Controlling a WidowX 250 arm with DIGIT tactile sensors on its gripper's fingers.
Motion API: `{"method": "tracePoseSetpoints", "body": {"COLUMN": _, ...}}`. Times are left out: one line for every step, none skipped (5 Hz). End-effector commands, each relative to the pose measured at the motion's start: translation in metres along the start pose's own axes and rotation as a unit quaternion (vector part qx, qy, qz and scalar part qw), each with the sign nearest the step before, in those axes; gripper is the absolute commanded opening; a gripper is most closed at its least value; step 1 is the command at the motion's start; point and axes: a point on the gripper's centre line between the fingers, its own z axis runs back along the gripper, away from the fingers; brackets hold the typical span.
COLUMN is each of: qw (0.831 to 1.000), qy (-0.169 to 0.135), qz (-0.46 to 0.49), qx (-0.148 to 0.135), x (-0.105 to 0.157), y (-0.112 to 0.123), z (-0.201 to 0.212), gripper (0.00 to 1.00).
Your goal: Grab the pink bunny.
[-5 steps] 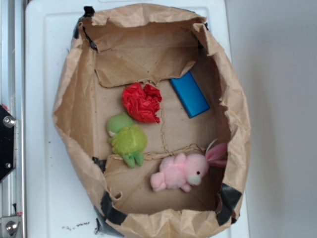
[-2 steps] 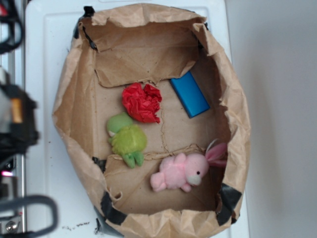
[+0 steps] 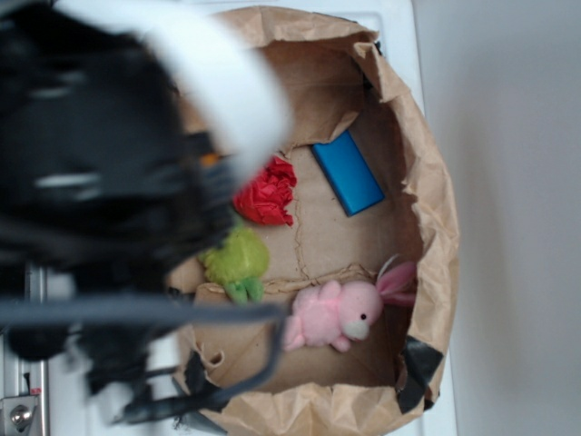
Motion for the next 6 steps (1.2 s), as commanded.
{"method": "tracePoseSetpoints", "body": {"qw": 0.998, "qy": -0.037, "qz": 0.045, "qx": -0.002, "x": 0.045, "y": 0.006, "z": -0.002, "gripper": 1.00}}
{"method": "tracePoseSetpoints", "body": {"qw": 0.997, "qy": -0.062, "qz": 0.046, "qx": 0.005, "x": 0.057, "y": 0.009, "z": -0.021, "gripper": 1.00}}
{"method": "tracePoseSetpoints", "body": {"qw": 0.997, "qy": -0.066, "qz": 0.023, "qx": 0.013, "x": 0.065, "y": 0.022, "z": -0.045, "gripper": 1.00}}
{"method": "tracePoseSetpoints", "body": {"qw": 0.997, "qy": -0.066, "qz": 0.023, "qx": 0.013, "x": 0.065, "y": 0.022, "z": -0.045, "gripper": 1.00}}
{"method": "tracePoseSetpoints", "body": {"qw": 0.997, "qy": -0.066, "qz": 0.023, "qx": 0.013, "x": 0.065, "y": 0.022, "z": -0.045, "gripper": 1.00}}
{"method": "tracePoseSetpoints", "body": {"qw": 0.997, "qy": -0.066, "qz": 0.023, "qx": 0.013, "x": 0.065, "y": 0.022, "z": -0.045, "gripper": 1.00}}
